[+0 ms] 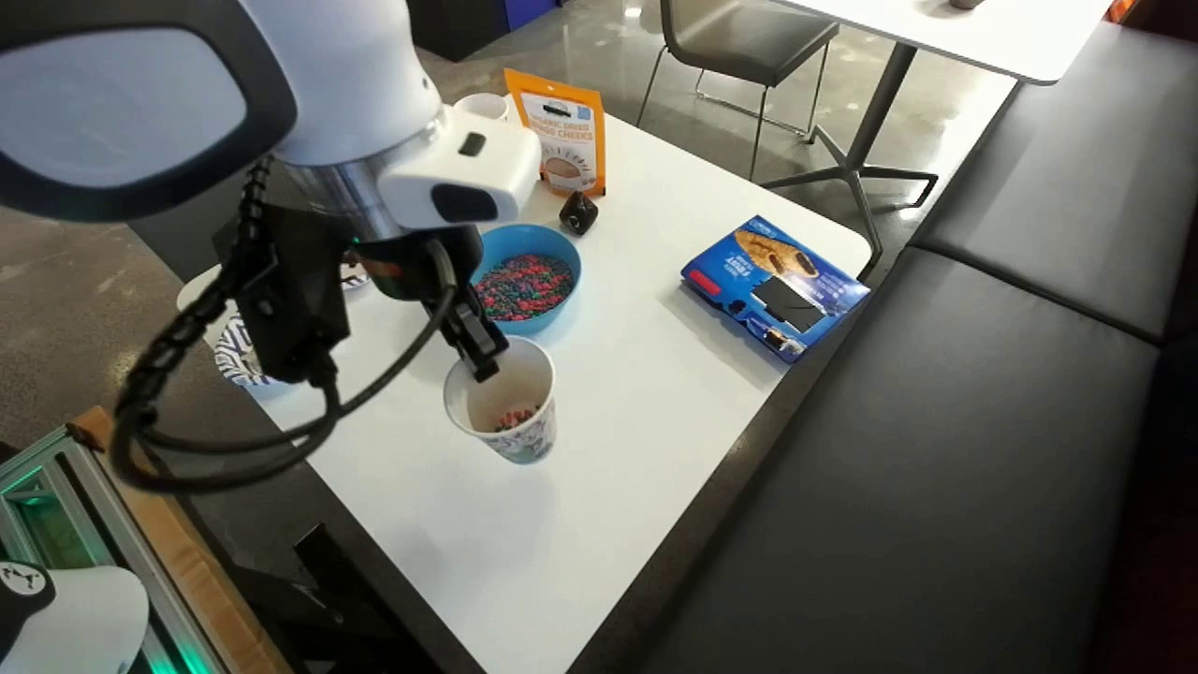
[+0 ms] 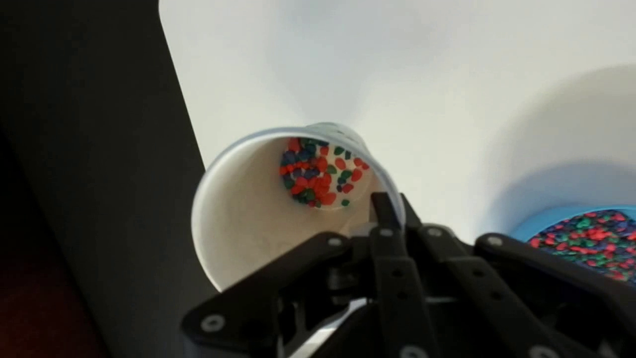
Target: Pour the contents from the right cup to the left cup
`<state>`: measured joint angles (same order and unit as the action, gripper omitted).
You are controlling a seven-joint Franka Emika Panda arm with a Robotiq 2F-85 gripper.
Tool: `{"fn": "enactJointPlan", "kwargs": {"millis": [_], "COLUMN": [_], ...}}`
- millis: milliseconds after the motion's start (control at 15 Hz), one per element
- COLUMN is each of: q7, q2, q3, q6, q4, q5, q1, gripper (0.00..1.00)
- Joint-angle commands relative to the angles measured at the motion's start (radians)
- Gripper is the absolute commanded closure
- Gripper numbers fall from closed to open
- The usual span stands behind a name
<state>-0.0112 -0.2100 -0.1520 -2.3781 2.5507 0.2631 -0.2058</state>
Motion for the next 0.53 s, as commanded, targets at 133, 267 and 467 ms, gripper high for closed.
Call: {"fn": "enactJointPlan", "kwargs": {"millis": [133, 267, 467], "q7": [-0.001, -0.002, -0.001], "q2": [-0.052, -0.052, -0.045], "q3": [0.048, 0.046, 0.037], "q6": [0.059, 0.059, 0.058], "q4": [0.008, 0.007, 0.006], "q5": [-0.005, -0.005, -0.005], "q1": [0.044, 0.041, 0.034], "gripper": [0.97, 0.97, 0.97]}}
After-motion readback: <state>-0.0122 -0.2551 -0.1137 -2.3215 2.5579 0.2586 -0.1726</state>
